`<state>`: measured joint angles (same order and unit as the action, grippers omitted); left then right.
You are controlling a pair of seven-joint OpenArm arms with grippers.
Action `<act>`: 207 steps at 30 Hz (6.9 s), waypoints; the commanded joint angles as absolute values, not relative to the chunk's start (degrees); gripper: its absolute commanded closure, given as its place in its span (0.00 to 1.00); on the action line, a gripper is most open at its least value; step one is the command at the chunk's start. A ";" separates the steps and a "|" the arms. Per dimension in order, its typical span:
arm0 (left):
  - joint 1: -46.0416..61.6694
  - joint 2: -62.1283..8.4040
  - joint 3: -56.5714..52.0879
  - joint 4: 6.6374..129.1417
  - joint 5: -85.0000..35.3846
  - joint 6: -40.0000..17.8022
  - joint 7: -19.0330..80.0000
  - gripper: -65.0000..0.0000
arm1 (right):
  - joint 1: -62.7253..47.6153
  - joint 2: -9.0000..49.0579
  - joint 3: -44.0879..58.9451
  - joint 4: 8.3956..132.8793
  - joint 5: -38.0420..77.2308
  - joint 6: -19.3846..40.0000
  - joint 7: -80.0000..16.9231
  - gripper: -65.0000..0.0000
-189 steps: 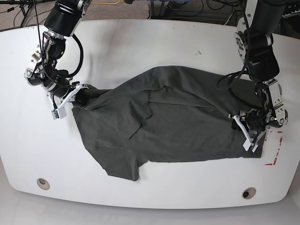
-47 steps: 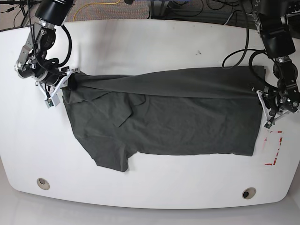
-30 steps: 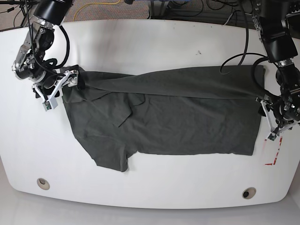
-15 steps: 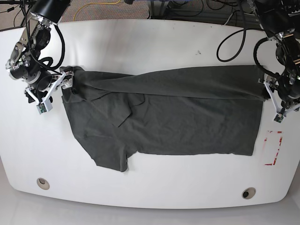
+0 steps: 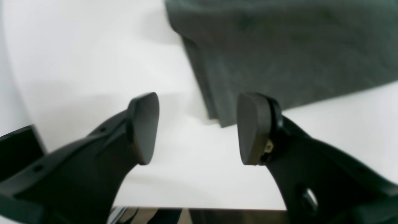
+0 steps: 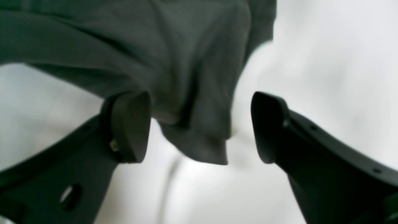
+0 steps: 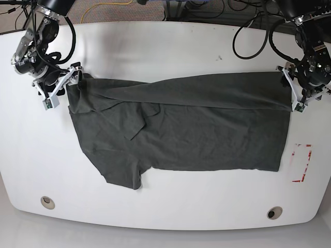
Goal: Fold the T-shirt properly
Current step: 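Open both grippers and release the shirt's edge, then move the right gripper over the shirt toward its sleeve, then grasp the shirt near the sleeve with the right gripper and pull it toward the hem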
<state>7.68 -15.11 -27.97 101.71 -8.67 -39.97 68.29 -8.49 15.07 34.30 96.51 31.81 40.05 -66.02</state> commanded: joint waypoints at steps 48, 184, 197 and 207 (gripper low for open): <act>1.27 -19.21 -26.59 82.15 -4.00 -40.00 60.44 0.43 | -9.01 39.34 16.66 100.00 32.84 40.00 -62.99 0.47; 2.51 -19.30 -28.18 106.07 -6.02 -40.00 69.32 0.43 | 18.86 11.38 1.19 87.34 15.08 39.08 -49.98 1.00; 2.42 -19.30 -28.09 104.84 -6.02 -40.00 69.32 0.43 | 23.96 11.30 1.10 83.03 15.43 39.08 -49.98 1.00; 2.24 -19.38 -28.09 103.69 -6.11 -40.00 69.32 0.43 | 24.84 9.45 1.19 82.95 14.99 38.64 -49.98 0.70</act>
<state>3.03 -18.44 -27.92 102.94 -6.04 -40.10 69.80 22.76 9.04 0.84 82.00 14.17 38.98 -51.24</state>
